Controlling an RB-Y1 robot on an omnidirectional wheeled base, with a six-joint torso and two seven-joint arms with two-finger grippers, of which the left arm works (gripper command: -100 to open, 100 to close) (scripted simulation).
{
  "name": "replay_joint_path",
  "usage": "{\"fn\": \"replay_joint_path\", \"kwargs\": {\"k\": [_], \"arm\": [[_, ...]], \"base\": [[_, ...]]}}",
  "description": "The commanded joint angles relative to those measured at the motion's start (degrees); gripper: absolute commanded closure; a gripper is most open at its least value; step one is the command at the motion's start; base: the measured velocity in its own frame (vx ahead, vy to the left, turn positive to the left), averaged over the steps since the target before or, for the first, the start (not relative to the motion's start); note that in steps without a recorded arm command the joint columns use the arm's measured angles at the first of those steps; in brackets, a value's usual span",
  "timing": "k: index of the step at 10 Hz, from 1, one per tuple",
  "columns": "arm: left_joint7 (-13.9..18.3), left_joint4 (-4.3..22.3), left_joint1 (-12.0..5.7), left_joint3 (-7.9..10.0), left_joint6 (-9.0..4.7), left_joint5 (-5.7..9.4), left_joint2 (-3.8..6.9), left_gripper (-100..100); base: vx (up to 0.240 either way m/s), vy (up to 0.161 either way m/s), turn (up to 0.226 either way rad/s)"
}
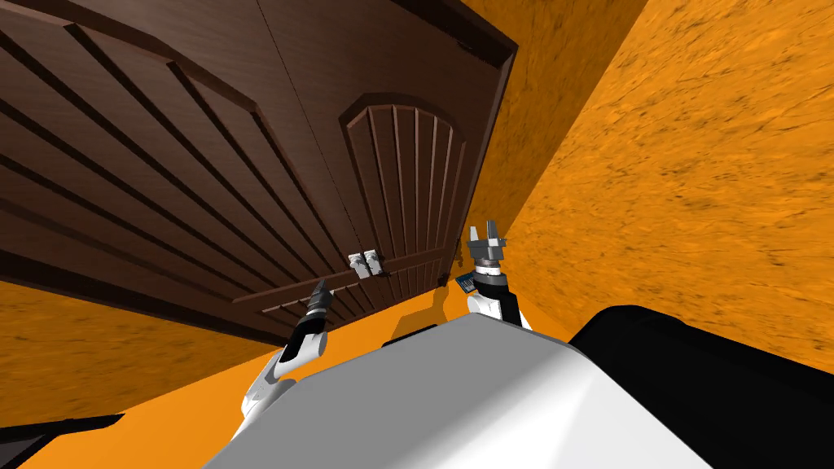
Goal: Pull the door open
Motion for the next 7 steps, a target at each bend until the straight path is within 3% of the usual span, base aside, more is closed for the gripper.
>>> {"fn": "replay_joint_path", "kwargs": {"k": [1, 3, 4, 5, 7], "arm": [[0.1, -0.7, 0.3, -0.69, -0.14, -0.08, -0.22, -100], [0.4, -2.2, -0.17, -2.73, -0.47, -0.37, -1.16, -100], [0.4, -1.2, 0.12, -2.09, -0.71, -0.23, -0.66, -100], [0.3, -0.4, 0.88, -0.49, -0.58, 0.0, 0.27, -100], [0.2, 0.1, 1.27, 0.47, -0.4, 0.13, 0.79, -100]], "base": [[-0.185, -0.053, -0.022], [-0.16, -0.101, -0.098], [-0.061, -0.042, -0.024], [-0.031, 0.019, 0.192], [-0.02, 0.043, 0.096]]}}
